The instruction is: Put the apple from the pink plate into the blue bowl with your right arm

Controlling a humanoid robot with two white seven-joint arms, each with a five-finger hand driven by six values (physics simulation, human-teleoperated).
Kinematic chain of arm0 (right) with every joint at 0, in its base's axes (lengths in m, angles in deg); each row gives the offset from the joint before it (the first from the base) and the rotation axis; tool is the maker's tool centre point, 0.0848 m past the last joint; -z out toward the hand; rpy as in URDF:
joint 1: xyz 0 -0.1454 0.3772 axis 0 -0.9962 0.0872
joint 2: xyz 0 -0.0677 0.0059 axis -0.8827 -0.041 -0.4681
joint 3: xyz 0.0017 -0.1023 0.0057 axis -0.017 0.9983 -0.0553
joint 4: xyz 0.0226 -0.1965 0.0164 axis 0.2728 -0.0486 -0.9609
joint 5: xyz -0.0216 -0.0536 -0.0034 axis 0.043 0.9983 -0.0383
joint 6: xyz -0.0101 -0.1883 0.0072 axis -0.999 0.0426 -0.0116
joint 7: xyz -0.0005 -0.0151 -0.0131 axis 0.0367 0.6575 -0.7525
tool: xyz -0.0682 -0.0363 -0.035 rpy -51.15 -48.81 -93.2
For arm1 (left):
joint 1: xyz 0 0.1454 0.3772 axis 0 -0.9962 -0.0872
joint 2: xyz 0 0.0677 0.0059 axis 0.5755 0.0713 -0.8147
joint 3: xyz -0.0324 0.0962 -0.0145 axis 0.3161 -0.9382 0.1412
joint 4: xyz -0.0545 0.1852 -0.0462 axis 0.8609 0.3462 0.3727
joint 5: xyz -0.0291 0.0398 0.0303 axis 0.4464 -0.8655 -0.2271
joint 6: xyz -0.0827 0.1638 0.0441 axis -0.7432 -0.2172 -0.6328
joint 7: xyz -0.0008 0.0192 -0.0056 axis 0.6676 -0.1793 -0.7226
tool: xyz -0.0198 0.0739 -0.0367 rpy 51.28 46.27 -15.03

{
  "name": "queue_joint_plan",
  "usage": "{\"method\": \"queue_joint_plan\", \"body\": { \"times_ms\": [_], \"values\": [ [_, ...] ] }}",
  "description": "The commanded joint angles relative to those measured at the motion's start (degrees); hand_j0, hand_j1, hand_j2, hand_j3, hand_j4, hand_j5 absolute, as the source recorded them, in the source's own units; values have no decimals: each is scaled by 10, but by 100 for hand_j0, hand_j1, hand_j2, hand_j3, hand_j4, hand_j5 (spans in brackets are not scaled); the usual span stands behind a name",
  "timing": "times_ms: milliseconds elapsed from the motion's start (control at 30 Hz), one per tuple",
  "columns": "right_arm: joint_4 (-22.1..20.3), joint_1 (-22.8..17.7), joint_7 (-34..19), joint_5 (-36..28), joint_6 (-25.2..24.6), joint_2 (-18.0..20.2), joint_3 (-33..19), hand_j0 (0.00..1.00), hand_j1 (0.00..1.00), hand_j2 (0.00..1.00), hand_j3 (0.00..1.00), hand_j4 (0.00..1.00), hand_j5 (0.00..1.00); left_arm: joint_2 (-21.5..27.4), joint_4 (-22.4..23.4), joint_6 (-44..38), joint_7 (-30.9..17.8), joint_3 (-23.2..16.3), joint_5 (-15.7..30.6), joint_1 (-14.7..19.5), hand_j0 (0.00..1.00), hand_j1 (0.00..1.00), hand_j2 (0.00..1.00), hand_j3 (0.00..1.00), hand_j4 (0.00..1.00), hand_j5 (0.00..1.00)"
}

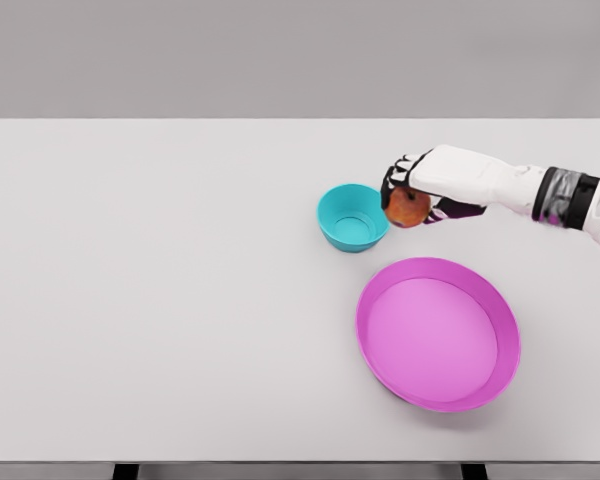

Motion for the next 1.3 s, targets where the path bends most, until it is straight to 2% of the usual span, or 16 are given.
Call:
{"method": "queue_joint_plan", "body": {
  "times_ms": [0, 433, 533, 667, 800, 900, 1033, 1133, 1267],
  "values": [
    [12, 2, 0, -3, -2, -8, 3, 43, 43, 43, 43, 43, 43, 0, 0, 0, 0, 0, 0, 0, 100, 100, 100, 100, 100, 100],
    [41, 18, 0, 7, -2, -36, 6, 43, 43, 43, 43, 43, 43, 0, 0, 0, 0, 0, 0, 0, 100, 100, 100, 100, 100, 100],
    [62, 32, 0, 8, -2, -53, 15, 44, 44, 44, 44, 44, 44, 0, 0, 0, 0, 0, 0, 0, 100, 100, 100, 100, 100, 100],
    [64, 43, 0, 8, -2, -61, 27, 44, 44, 44, 44, 44, 44, 0, 0, 0, 0, 0, 0, 1, 100, 100, 100, 100, 100, 100],
    [86, 63, 0, 8, -2, -76, 45, 44, 44, 44, 44, 44, 44, 0, 0, 0, 0, 0, 0, 0, 100, 100, 100, 100, 100, 100],
    [103, 66, 0, 9, -1, -82, 52, 44, 44, 44, 44, 44, 44, 0, 0, 0, 0, 0, 0, 0, 100, 100, 100, 100, 100, 100],
    [105, 69, 0, 17, -2, -86, 61, 44, 44, 44, 44, 44, 44, 0, 0, 0, 0, 0, 0, 1, 100, 100, 100, 100, 100, 100],
    [128, 78, 0, 26, -1, -99, 69, 44, 44, 44, 44, 44, 44, 0, 0, 0, 0, 0, 0, 0, 100, 100, 100, 100, 100, 100],
    [129, 79, 0, 26, -1, -105, 71, 44, 44, 44, 44, 44, 44, 0, 0, 0, 0, 0, 0, 1, 100, 100, 100, 100, 100, 100]
  ]
}}
